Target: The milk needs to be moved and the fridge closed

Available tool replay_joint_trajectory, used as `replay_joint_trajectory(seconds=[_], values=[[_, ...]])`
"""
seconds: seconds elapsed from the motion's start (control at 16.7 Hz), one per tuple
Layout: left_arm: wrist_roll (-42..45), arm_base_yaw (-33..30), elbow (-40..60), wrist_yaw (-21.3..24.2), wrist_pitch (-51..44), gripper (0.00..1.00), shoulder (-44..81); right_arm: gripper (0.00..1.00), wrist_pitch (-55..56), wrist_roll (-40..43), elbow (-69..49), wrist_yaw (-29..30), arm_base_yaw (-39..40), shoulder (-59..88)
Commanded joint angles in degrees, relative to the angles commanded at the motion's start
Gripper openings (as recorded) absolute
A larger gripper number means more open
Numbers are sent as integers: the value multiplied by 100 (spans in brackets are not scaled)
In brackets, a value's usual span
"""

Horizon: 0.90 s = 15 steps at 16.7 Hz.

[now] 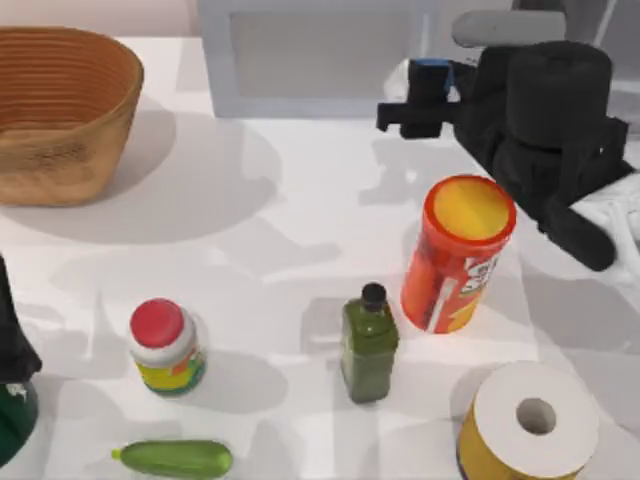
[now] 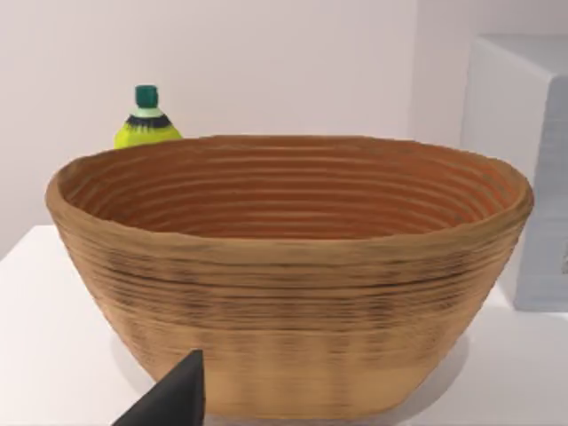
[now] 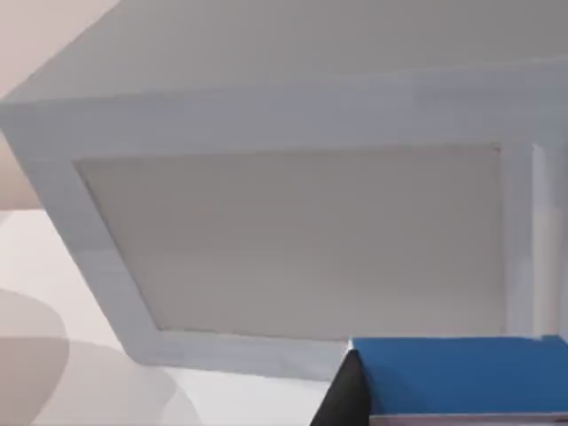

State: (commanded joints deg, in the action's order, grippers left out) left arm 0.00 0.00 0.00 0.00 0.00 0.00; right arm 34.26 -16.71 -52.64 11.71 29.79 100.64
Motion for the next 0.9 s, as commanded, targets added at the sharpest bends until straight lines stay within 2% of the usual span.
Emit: replay_joint_trajectory(seconds=[0.24,0.48,0.66,0.9], values=[[0,0,0,0,0,100,0,0,1816,739,1588,-473,-1420,-695],[0,0,0,0,0,100,0,0,2770,1349,2671,-816,-2514,-1245],[0,0,0,0,0,100,0,0,2954,1572,3015,-941,-2883,-1435],[0,0,0,0,0,100,0,0,2958,1579,3027,-945,-2895,-1441]])
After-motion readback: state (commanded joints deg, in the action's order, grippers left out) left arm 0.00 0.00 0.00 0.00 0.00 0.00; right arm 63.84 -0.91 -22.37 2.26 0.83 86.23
